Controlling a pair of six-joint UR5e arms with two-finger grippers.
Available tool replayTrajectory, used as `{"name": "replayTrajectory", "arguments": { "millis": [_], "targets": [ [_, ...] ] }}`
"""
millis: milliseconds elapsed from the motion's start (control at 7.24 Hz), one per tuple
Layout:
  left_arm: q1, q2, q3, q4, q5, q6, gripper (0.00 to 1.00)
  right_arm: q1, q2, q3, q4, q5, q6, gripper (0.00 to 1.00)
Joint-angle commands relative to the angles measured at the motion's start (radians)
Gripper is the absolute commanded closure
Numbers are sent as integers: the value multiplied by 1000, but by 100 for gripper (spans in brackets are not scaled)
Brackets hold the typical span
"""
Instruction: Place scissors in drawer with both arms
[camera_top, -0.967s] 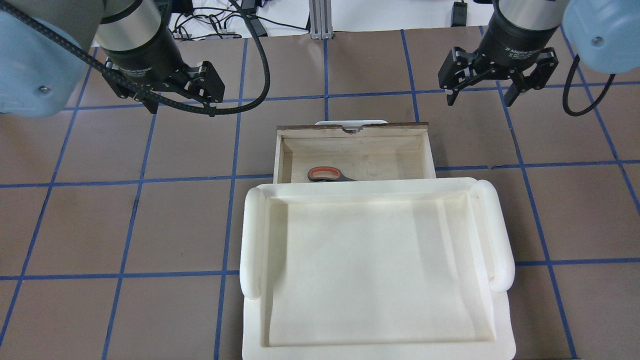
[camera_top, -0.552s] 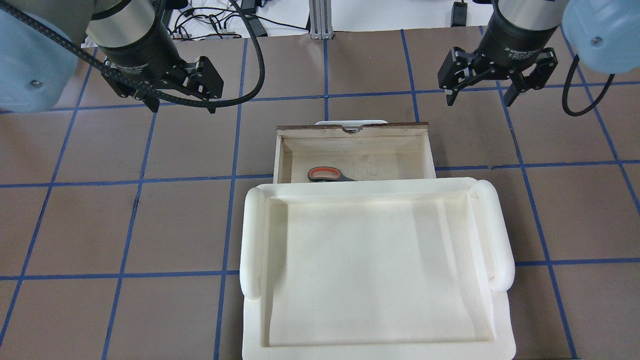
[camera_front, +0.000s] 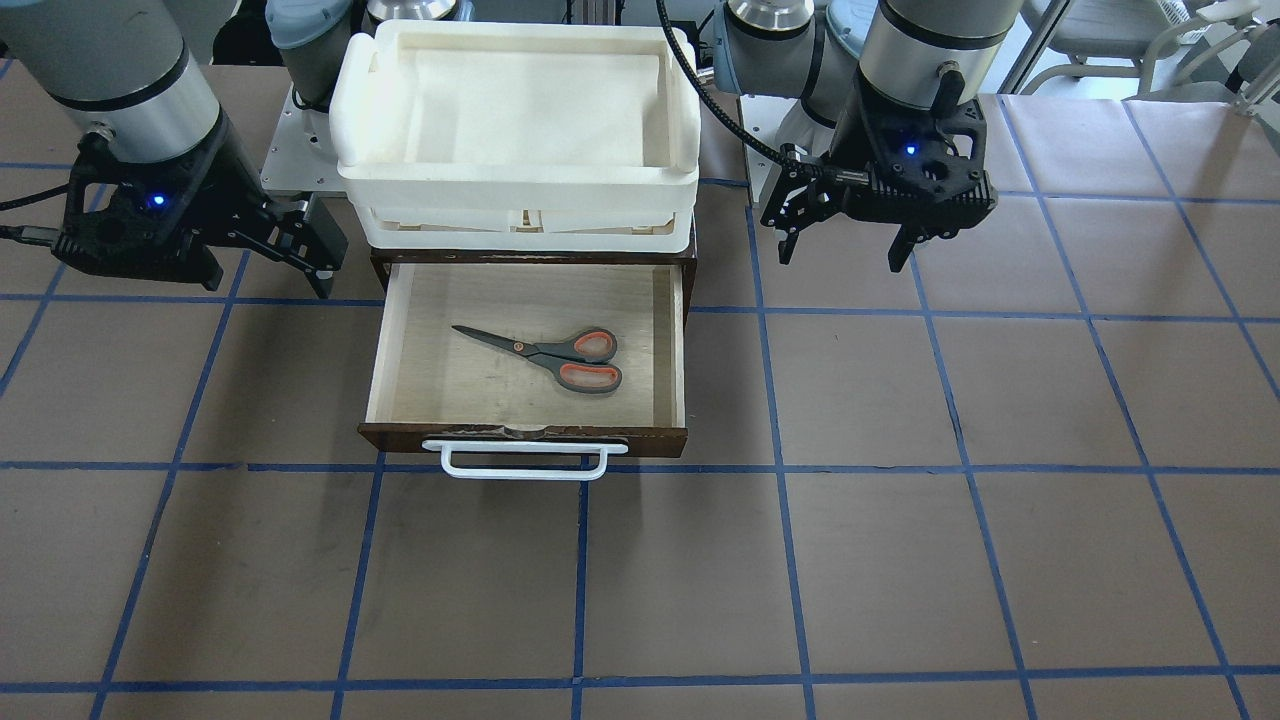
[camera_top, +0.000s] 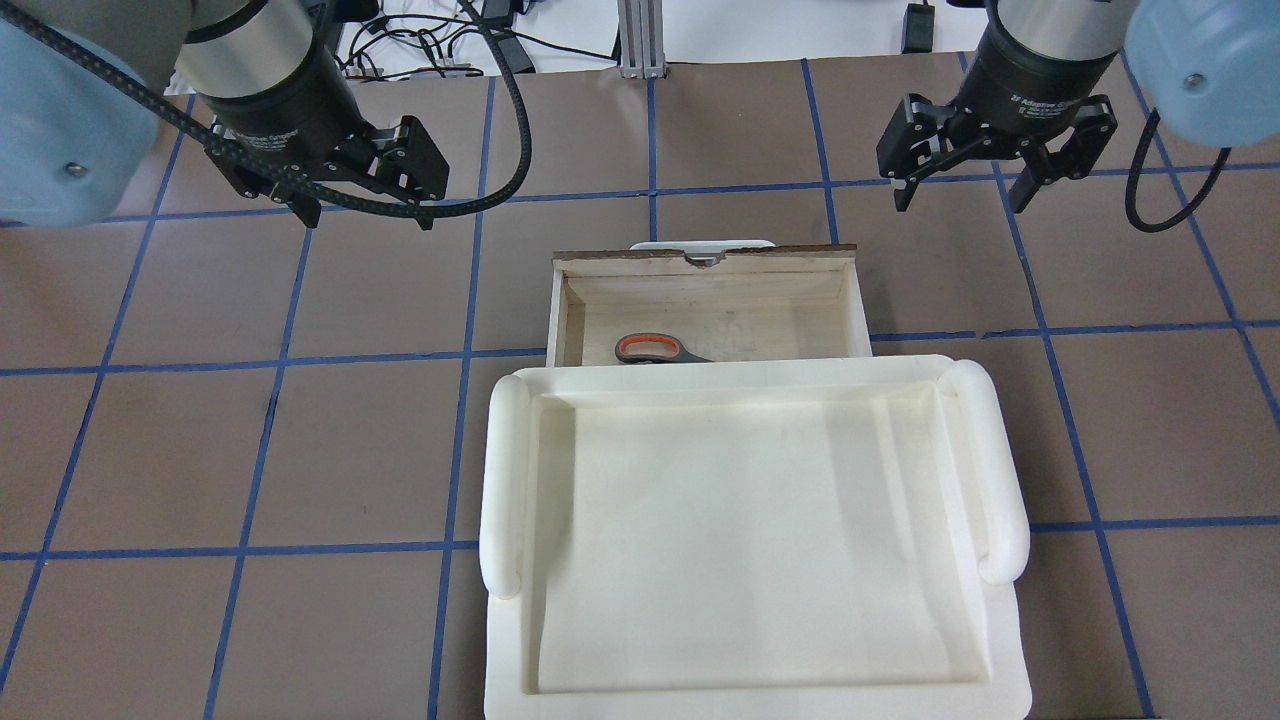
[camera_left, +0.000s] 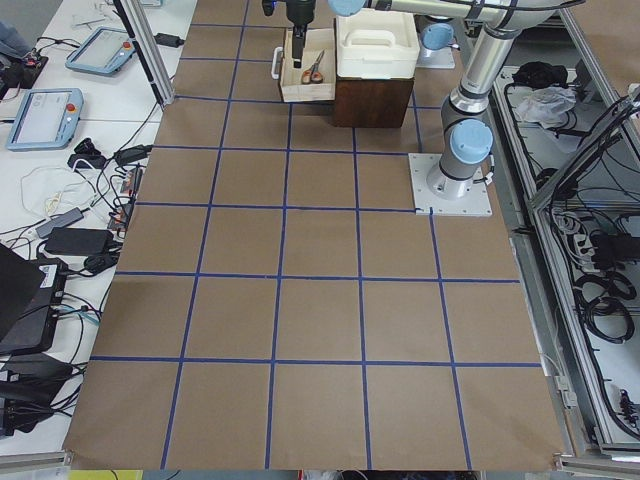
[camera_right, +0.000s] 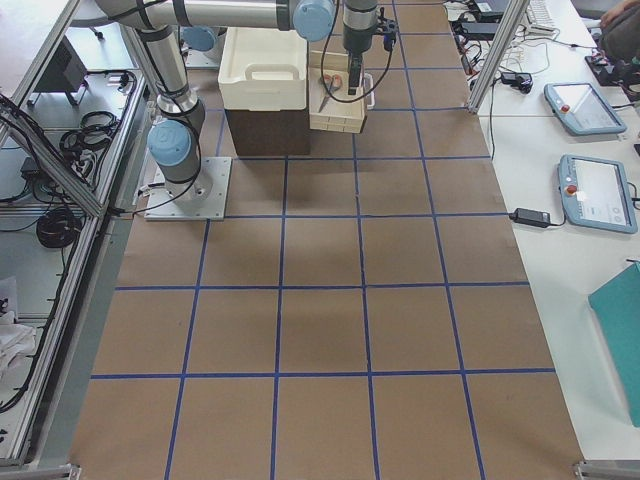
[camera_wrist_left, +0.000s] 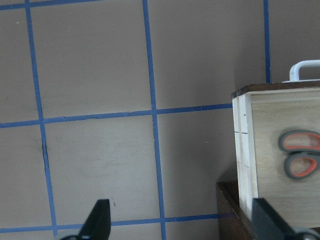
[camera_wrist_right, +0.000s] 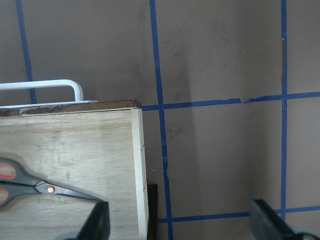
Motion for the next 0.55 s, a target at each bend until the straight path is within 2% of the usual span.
{"name": "replayTrajectory", "arguments": {
  "millis": [0,414],
  "targets": [
    [-2,-1,0,0,-1,0,0,2,0,0,0,6,0,0],
    [-2,-3,-2,0,-1,0,0,-2,0,0,0,0,-2,0]
  ]
}}
